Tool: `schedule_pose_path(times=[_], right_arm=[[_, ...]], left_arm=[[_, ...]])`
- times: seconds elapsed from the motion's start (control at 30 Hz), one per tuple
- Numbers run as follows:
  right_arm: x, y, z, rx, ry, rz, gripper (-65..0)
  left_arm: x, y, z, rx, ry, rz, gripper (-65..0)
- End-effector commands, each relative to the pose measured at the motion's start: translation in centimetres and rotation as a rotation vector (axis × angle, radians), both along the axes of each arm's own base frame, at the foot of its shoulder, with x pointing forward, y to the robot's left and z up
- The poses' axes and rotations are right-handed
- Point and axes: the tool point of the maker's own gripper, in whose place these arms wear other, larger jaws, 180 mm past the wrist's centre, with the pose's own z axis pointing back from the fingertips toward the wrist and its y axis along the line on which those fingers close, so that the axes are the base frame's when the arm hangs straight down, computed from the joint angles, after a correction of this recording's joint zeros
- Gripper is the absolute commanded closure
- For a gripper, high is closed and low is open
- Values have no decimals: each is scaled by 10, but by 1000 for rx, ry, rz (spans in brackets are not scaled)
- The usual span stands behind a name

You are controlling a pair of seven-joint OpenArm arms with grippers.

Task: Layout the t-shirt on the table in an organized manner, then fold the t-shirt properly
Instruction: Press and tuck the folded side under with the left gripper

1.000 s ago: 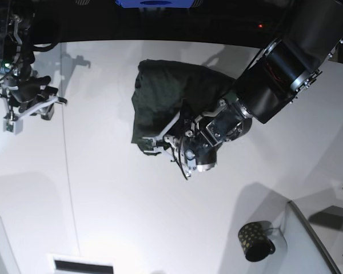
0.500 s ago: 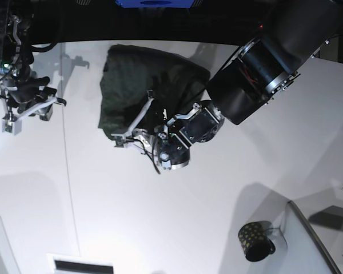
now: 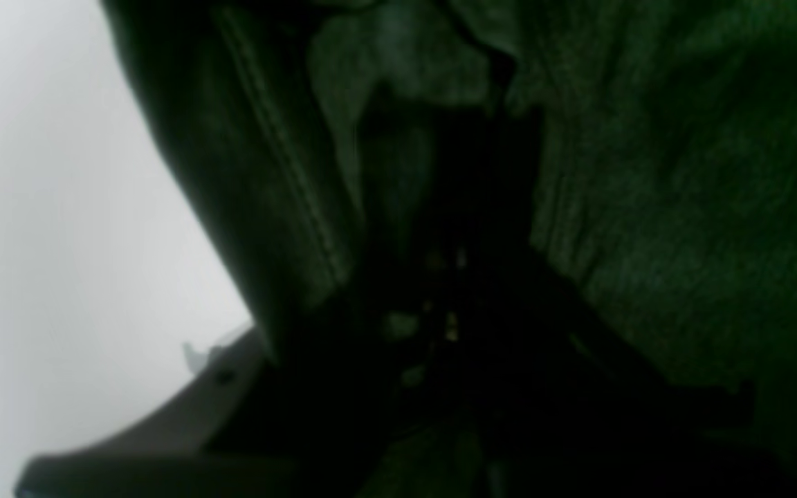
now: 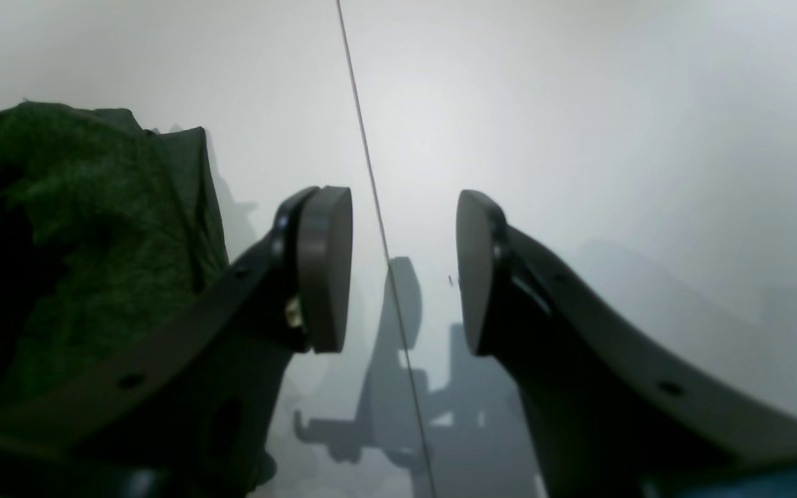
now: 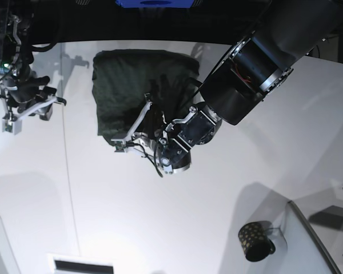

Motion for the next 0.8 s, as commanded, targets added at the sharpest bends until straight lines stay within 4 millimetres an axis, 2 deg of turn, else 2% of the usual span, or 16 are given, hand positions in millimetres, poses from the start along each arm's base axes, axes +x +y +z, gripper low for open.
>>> schedule_pose_path(times=[0.0,0.2,0.27,0.3,0.4,0.5,0.6,0.77], right_arm=[[8,-4,11,-15,-47,1,-237],[8,-4,11,-15,-45,1,-237],[8,-4,11,-15,-45,1,-237],[8,-4,11,-15,-45,1,-237],[8,-4,11,-15,-45,1,-237],[8,-4,11,-15,-47,1,-237],[10,-4,12,-15,-49,2,-237],[10,-4,13,-15,-51,2,-237]], left_arm=[[8,16,-2,80,-30,-5,0],[15,16,2,88,-49,-14,0],[24,16,8,89,-69,-14,0],[27,16,10,89,-75,-14,-36],[37,16,17,90,-96,-13,-242],[47,16,25,91,-118,-12,-382],[54,15,31,88,-138,-16,-453],[64,-2,52,39,-200,-43,-469]])
